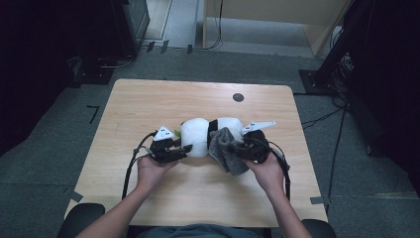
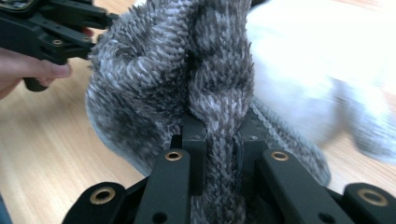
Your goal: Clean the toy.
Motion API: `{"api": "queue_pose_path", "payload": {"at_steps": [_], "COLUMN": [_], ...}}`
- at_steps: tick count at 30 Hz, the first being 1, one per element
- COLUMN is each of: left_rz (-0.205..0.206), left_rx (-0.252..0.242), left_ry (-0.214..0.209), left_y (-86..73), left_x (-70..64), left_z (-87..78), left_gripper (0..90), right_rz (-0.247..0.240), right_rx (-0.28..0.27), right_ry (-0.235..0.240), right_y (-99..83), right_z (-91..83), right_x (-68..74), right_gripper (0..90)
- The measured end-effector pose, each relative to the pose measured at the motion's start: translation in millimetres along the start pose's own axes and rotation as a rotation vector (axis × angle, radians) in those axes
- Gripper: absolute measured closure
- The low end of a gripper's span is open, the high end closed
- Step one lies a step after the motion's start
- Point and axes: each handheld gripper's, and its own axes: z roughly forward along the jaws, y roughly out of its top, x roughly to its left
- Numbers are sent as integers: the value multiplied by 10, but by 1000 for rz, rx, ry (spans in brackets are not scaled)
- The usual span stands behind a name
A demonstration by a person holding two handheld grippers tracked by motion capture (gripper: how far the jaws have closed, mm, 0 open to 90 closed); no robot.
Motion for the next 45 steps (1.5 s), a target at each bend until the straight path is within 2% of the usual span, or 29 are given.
{"api": "queue_pose_path", "payload": {"at_steps": [8, 15, 18, 20, 26, 32, 39, 41, 45], "left_rz": [2, 4, 3, -3, -8, -16, -19, -20, -20], "left_rx": [2, 6, 7, 9, 14, 17, 20, 19, 19], "left_ry": [-1, -1, -1, -2, 0, -3, -5, -5, -7], "left_y": [1, 6, 14, 20, 27, 33, 48, 51, 55], "left_x": [2, 8, 13, 16, 18, 19, 14, 14, 15], "left_z": [1, 0, 3, 2, 0, -2, -4, -5, -9], "left_gripper": [570, 570, 571, 571, 571, 571, 573, 574, 576], "right_rz": [68, 105, 139, 142, 71, -20, -96, -118, -156], "right_rx": [-15, 18, 28, 14, -59, -75, -36, -25, 35], "right_ry": [-76, -122, -120, -109, -28, 37, 109, 135, 167], "right_y": [-103, -247, -285, -284, -186, -31, 149, 194, 251], "right_z": [-159, -80, -75, -113, -231, -161, 105, 215, 503], "right_x": [-244, -399, -452, -443, -261, 32, 322, 404, 556], "right_gripper": [796, 793, 793, 794, 796, 797, 797, 798, 798]}}
